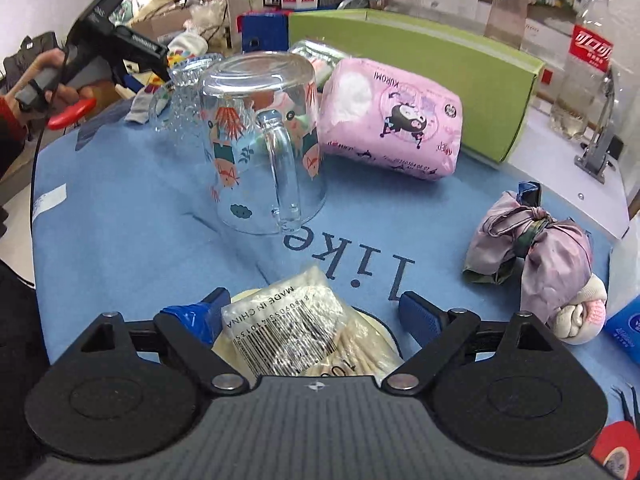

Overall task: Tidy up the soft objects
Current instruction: 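Close the left tool on the flower-print sock while the right tool grasps the cotton swab bag, then carry the sock and swab bag into the green box and open both tools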

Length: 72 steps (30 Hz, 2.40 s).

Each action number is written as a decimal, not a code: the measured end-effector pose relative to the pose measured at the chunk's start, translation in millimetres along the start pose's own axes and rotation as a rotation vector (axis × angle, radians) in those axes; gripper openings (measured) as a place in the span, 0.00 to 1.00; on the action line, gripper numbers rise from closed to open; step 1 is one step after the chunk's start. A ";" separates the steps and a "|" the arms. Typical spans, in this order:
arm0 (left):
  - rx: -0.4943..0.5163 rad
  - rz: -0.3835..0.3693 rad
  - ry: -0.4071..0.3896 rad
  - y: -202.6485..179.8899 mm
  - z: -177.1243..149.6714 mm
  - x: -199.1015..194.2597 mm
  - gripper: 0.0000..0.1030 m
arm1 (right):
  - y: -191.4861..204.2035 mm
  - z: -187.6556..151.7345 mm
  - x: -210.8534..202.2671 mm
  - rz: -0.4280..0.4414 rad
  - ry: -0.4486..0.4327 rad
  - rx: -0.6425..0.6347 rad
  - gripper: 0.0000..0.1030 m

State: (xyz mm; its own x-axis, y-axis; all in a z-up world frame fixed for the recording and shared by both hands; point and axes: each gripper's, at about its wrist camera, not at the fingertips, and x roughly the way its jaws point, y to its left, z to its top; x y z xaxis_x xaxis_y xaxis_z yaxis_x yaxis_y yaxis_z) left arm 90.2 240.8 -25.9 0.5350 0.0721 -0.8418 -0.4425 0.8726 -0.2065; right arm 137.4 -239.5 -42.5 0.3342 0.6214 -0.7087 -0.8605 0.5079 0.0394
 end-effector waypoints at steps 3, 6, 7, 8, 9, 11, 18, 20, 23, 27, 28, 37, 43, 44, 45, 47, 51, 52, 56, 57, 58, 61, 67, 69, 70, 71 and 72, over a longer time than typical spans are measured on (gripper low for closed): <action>0.013 0.012 -0.005 -5.1 1.3 3.4 0.93 | -2.3 -0.8 1.8 -0.002 -0.037 0.003 0.79; 0.025 0.020 -0.019 -6.3 -0.7 4.4 0.93 | -2.9 1.1 2.8 -0.008 -0.035 0.005 0.79; 0.027 0.024 -0.022 -7.1 -1.4 4.4 0.93 | -2.3 0.8 2.4 -0.011 -0.036 0.006 0.80; 0.029 0.027 -0.023 -7.9 -1.8 4.2 0.93 | -2.4 2.0 3.2 -0.015 -0.035 0.009 0.80; 0.040 0.030 -0.023 -9.3 -2.3 4.5 0.93 | -2.1 1.0 2.5 -0.020 -0.035 0.011 0.80; 0.060 0.037 -0.027 -12.0 -4.5 4.9 0.93 | -1.8 0.7 2.0 -0.026 -0.030 0.015 0.80; 0.085 0.038 -0.044 -11.4 -9.4 3.0 0.91 | -1.3 4.5 -2.3 -0.041 0.047 0.048 0.76; 0.095 0.061 -0.063 -12.5 -11.5 0.5 0.74 | 1.8 3.0 -5.0 -0.061 0.040 0.067 0.68; 0.103 0.067 -0.074 -13.4 -13.7 -4.5 0.31 | 5.9 3.0 -11.6 -0.089 0.025 0.098 0.33; 0.065 0.010 -0.063 -8.0 -15.3 -14.7 0.24 | 8.6 -1.1 -17.8 -0.127 0.030 0.140 0.29; 0.065 0.002 -0.066 -7.7 -16.2 -19.4 0.24 | 7.3 -2.1 -20.9 -0.129 0.027 0.163 0.29; 0.176 -0.078 -0.172 -27.2 11.3 -79.6 0.24 | -15.3 32.5 -61.8 -0.134 -0.123 0.296 0.29; 0.258 -0.186 -0.210 -79.6 74.6 -86.0 0.24 | -47.7 117.7 -57.3 -0.217 -0.255 0.231 0.30; 0.275 -0.199 -0.208 -92.5 84.3 -82.9 0.24 | -54.6 133.9 -50.5 -0.228 -0.261 0.225 0.30; 0.286 -0.209 -0.202 -105.5 93.6 -78.1 0.24 | -62.4 149.4 -42.6 -0.230 -0.265 0.226 0.30; 0.315 -0.233 -0.190 -129.8 111.1 -64.3 0.24 | -77.3 176.6 -25.5 -0.220 -0.261 0.235 0.30; 0.353 -0.281 -0.138 -171.2 135.9 -29.6 0.24 | -102.8 220.7 16.5 -0.227 -0.223 0.239 0.30; 0.363 -0.284 -0.127 -179.3 139.2 -20.9 0.24 | -107.7 227.5 27.2 -0.229 -0.208 0.238 0.30; 0.394 -0.280 -0.082 -198.3 145.3 11.9 0.24 | -126.1 237.1 62.6 -0.222 -0.170 0.246 0.33; 0.402 -0.281 -0.072 -200.8 145.3 17.7 0.27 | -129.8 237.0 70.8 -0.223 -0.153 0.255 0.35; 0.407 -0.272 -0.071 -203.1 145.4 22.8 0.44 | -133.2 236.5 78.2 -0.235 -0.129 0.273 0.36; 0.407 -0.246 -0.107 -204.5 145.4 27.9 0.64 | -139.5 236.0 93.2 -0.283 -0.069 0.306 0.39; 0.402 -0.237 -0.143 -192.8 142.2 10.8 0.64 | -132.2 230.2 70.2 -0.321 -0.145 0.303 0.44; 0.390 -0.229 -0.158 -182.8 139.0 0.5 0.64 | -128.3 225.7 58.3 -0.319 -0.160 0.314 0.45; 0.380 -0.228 -0.163 -176.6 136.7 -5.0 0.64 | -124.9 221.6 51.4 -0.319 -0.170 0.320 0.46; 0.373 -0.226 -0.166 -170.3 133.4 -10.8 0.64 | -120.6 216.6 43.8 -0.320 -0.177 0.327 0.46; 0.372 -0.221 -0.167 -163.8 129.3 -16.2 0.64 | -115.3 211.3 36.3 -0.322 -0.185 0.333 0.46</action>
State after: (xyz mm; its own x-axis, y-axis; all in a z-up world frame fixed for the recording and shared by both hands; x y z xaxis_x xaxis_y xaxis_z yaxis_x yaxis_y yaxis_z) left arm 247.1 159.1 86.0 0.7096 -0.0851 -0.6994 -0.0330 0.9876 -0.1537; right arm 330.0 -149.4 76.1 0.6515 0.4817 -0.5861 -0.5427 0.8358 0.0837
